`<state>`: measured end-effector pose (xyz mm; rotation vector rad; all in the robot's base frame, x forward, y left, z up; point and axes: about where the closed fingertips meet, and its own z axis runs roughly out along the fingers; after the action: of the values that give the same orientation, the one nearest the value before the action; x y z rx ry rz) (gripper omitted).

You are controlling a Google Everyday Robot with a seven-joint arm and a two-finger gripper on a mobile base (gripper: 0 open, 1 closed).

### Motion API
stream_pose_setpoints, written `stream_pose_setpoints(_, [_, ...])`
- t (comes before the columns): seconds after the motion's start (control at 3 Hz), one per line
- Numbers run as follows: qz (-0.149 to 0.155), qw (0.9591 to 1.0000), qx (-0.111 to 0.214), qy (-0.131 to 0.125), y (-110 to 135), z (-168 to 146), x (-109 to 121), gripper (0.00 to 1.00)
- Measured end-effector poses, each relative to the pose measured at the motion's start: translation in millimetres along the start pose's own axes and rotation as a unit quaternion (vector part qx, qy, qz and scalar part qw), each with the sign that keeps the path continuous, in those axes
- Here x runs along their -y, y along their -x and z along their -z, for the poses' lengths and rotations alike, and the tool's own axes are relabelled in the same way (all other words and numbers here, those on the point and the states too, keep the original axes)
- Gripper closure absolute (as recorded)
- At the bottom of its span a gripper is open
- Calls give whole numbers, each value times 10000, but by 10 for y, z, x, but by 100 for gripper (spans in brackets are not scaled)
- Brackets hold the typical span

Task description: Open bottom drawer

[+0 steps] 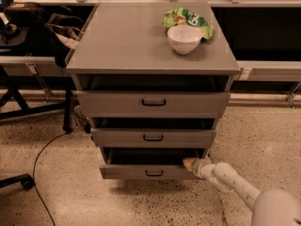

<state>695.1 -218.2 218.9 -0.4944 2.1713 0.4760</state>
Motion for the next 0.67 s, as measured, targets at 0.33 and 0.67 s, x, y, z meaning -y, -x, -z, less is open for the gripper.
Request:
stream_pose_setpoints(0.33, [2, 10000, -5, 9, -2, -9, -6, 100])
stream_pose_setpoints(0.67, [77, 9996, -202, 177, -109, -81, -50, 100])
